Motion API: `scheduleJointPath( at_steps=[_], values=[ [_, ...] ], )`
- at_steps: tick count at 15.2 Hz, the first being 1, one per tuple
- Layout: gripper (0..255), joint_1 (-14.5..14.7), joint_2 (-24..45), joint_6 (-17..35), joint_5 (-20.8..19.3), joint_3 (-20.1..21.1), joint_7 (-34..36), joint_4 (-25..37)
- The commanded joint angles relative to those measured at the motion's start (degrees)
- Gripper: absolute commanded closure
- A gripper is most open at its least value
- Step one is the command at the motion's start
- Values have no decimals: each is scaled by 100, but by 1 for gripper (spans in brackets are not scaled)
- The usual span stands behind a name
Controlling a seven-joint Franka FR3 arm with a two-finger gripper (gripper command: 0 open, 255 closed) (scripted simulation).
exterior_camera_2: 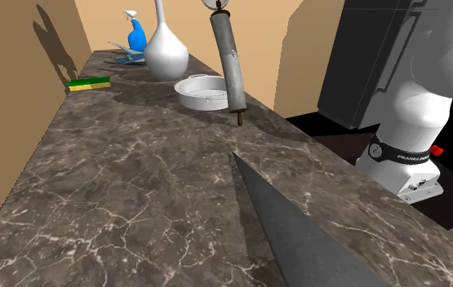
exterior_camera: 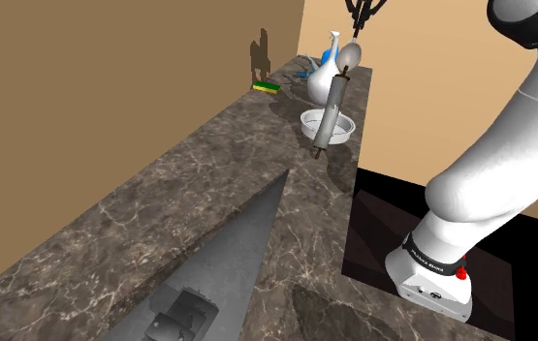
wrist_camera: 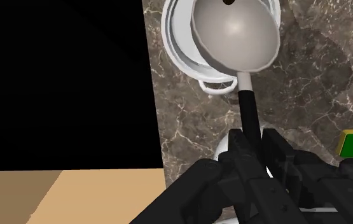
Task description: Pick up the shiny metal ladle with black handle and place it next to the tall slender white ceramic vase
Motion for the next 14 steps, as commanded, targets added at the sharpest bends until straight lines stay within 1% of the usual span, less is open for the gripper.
scheduleJointPath(
  at_steps=[1,7,12,13,14],
  values=[
    [255,-144,123,28,28,-137,-284,139],
    [255,-590,672,-18,156,-494,-1077,833],
    [255,-1010,1391,-224,330,-743,-1719,1824],
    [255,-1058,1483,-260,351,-761,-1782,1957],
    [255,-1054,1405,-138,344,-758,-1769,1757]
  ],
)
